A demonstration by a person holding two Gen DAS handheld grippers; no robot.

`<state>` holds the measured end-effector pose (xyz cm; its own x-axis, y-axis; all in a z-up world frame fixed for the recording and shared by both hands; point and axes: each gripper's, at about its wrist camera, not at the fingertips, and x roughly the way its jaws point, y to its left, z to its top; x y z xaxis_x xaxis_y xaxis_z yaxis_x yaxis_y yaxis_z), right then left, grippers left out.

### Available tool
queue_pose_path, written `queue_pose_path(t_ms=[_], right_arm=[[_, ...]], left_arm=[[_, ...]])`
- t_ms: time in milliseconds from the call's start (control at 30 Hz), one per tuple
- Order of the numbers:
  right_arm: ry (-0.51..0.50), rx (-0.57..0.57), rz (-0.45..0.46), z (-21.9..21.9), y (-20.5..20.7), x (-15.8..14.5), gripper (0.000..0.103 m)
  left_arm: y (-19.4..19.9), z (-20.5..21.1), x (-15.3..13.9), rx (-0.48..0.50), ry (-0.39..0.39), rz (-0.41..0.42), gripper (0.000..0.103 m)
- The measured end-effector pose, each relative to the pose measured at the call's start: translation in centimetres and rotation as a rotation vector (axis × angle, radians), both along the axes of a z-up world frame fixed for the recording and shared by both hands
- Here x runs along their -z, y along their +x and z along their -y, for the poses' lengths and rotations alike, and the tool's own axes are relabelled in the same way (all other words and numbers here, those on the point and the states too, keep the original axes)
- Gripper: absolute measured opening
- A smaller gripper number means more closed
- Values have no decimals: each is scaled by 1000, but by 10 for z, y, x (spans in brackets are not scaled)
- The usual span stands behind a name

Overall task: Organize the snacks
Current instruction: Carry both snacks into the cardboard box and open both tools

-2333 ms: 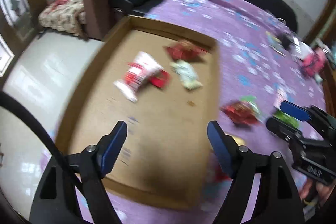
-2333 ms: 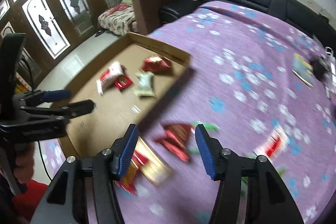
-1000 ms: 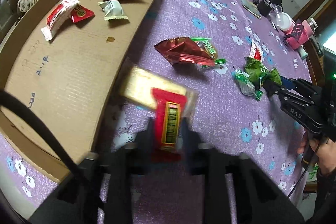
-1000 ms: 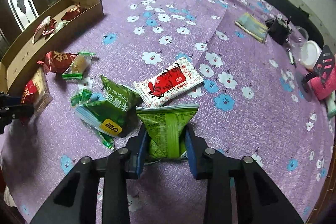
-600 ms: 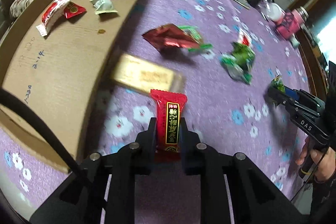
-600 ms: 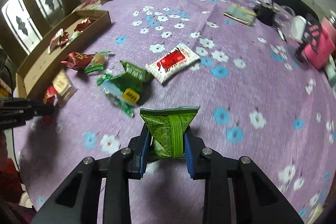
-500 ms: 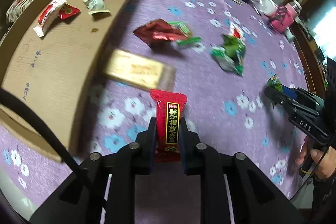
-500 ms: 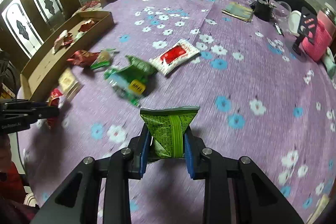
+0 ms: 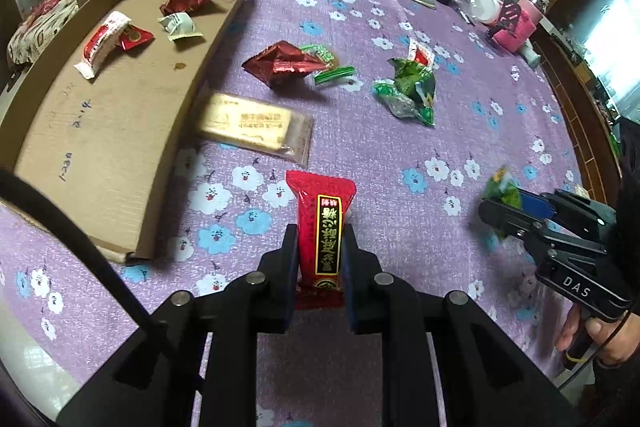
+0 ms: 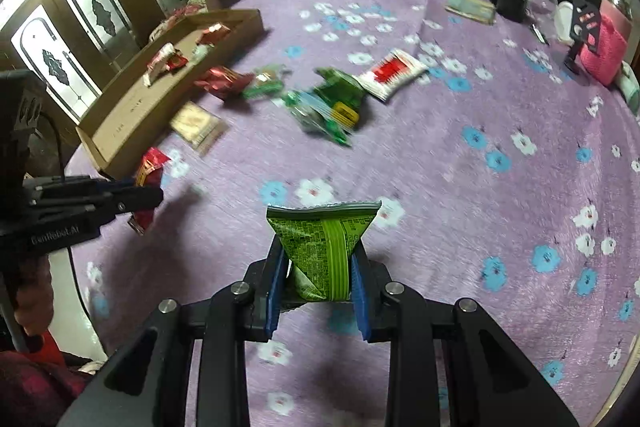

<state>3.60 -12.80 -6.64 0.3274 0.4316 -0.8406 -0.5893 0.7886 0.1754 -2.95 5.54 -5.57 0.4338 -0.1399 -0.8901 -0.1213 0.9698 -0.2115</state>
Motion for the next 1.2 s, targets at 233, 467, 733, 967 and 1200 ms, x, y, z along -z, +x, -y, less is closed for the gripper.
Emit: queue_pose_path(t_ms=[233, 467, 733, 967, 1200], right_arm=[[23, -72, 34, -45, -3, -19, 28], [59, -162, 51, -99, -7, -34, 28], [120, -245, 53, -167, 4, -48, 28], [131, -265, 30, -231, 35, -38, 28], [48, -259, -26, -278, 59, 0, 28]], left_arm=[[-9, -15, -11, -8, 0, 27, 21], [-20, -37, -24, -32, 10, 61, 21], [-26, -96, -41, -125, -1, 86, 21], [5, -169, -36, -251, 44, 53, 21], [46, -213, -9, -319, 33, -26, 22]])
